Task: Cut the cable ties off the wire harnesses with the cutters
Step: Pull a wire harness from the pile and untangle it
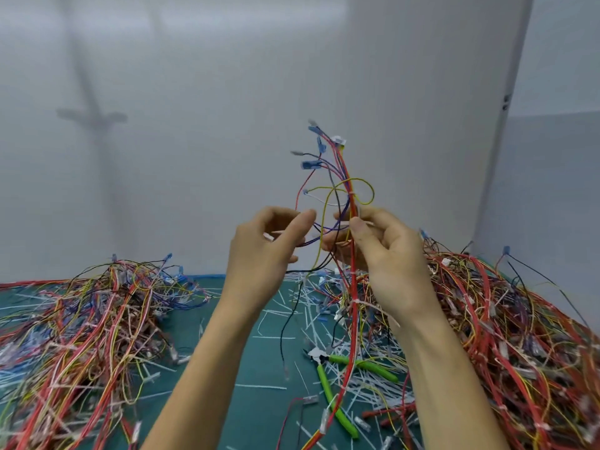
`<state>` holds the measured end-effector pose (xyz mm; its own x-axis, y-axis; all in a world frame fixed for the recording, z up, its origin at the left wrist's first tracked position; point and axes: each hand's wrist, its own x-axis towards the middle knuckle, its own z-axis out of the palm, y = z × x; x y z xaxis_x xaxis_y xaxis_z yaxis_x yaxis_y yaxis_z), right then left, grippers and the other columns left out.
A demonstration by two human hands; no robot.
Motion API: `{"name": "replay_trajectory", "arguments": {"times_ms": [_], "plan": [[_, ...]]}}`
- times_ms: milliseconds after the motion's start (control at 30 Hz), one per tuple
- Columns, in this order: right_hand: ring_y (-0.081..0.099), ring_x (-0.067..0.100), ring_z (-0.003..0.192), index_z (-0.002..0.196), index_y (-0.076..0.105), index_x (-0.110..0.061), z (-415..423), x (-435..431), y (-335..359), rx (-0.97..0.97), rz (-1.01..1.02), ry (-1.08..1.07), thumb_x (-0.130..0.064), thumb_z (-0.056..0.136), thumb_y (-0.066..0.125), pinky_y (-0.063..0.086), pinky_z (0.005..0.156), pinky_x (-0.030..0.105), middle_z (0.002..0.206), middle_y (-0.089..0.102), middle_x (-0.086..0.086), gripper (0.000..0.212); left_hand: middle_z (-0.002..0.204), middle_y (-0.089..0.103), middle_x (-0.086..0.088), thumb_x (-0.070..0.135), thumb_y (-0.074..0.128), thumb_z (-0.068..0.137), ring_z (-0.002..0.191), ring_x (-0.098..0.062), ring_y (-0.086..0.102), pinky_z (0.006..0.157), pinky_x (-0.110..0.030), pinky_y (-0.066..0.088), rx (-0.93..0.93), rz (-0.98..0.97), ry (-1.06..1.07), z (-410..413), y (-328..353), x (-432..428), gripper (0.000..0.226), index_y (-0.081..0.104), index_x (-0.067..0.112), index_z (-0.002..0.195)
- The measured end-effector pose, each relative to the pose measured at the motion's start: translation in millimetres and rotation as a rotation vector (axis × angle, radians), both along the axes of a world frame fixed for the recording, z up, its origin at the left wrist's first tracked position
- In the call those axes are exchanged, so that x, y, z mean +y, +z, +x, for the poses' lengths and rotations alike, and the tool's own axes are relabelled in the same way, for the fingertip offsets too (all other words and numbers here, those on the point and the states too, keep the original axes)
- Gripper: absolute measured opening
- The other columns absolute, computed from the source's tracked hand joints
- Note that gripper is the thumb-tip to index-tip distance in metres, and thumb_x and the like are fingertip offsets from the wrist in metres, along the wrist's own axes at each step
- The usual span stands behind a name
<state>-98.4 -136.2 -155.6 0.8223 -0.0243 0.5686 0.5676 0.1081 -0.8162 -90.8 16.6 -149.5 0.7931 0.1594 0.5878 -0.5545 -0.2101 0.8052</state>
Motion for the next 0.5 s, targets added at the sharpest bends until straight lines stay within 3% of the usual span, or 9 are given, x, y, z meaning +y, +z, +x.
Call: {"name": "replay_trajectory", "arguments": {"times_ms": [100,167,233,300,367,500], "plan": [[0.074,0.018,0.083,0.102,0.068,-0.019,0,-1,-2,0.013,-0.088,0.028,-0.013,0.101,0.052,0.059,0.078,0.027,0.085,0.076,0.004,0.017,0.087,0.073,0.006,0.039,0.077,0.08,0.084,-0.014,0.071,0.074,-0.038,0.06,0.067,0.026,0.037,-2,2,1,0.027,0.067,0.022,0.099],[0.073,0.009,0.081,0.101,0.073,-0.02,0,0,-3,-0.012,-0.163,-0.016,-0.011,0.098,0.058,0.056,0.072,0.02,0.085,0.076,0.0,0.018,0.101,0.068,0.008,0.045,0.07,0.084,0.098,-0.015,0.064,0.084,-0.039,0.053,0.112,0.302,0.251,-2,1,4,0.028,0.063,0.027,0.104],[0.071,0.006,0.08,0.101,0.076,-0.025,1,4,-5,-0.014,-0.232,-0.066,-0.013,0.094,0.064,0.056,0.072,0.02,0.088,0.076,-0.005,0.019,0.094,0.066,0.011,0.036,0.058,0.093,0.099,-0.017,0.059,0.08,-0.035,0.047,0.092,0.447,0.375,-4,2,7,0.01,0.067,0.031,0.092],[0.07,0.008,0.075,0.099,0.078,-0.032,2,9,-8,0.021,-0.315,-0.097,-0.02,0.091,0.069,0.057,0.075,0.03,0.086,0.076,-0.011,0.016,0.08,0.069,0.011,0.022,0.053,0.095,0.087,-0.017,0.063,0.075,-0.031,0.047,0.137,0.294,0.245,-5,5,8,0.024,0.07,0.026,0.078],[0.066,0.001,0.065,0.096,0.078,-0.035,2,13,-11,0.036,-0.392,-0.123,-0.026,0.088,0.072,0.053,0.069,0.028,0.08,0.075,-0.018,0.014,0.08,0.075,0.004,0.011,0.051,0.093,0.084,-0.015,0.069,0.082,-0.034,0.05,0.195,0.082,0.036,-7,9,8,0.027,0.072,0.02,0.079],[0.067,-0.004,0.068,0.089,0.075,-0.042,1,15,-12,0.021,-0.424,-0.186,-0.032,0.085,0.074,0.055,0.072,0.027,0.072,0.073,-0.022,0.011,0.093,0.077,0.0,0.003,0.049,0.091,0.096,-0.022,0.071,0.091,-0.031,0.053,0.229,0.014,-0.181,-9,13,16,0.027,0.073,0.015,0.093]]}}
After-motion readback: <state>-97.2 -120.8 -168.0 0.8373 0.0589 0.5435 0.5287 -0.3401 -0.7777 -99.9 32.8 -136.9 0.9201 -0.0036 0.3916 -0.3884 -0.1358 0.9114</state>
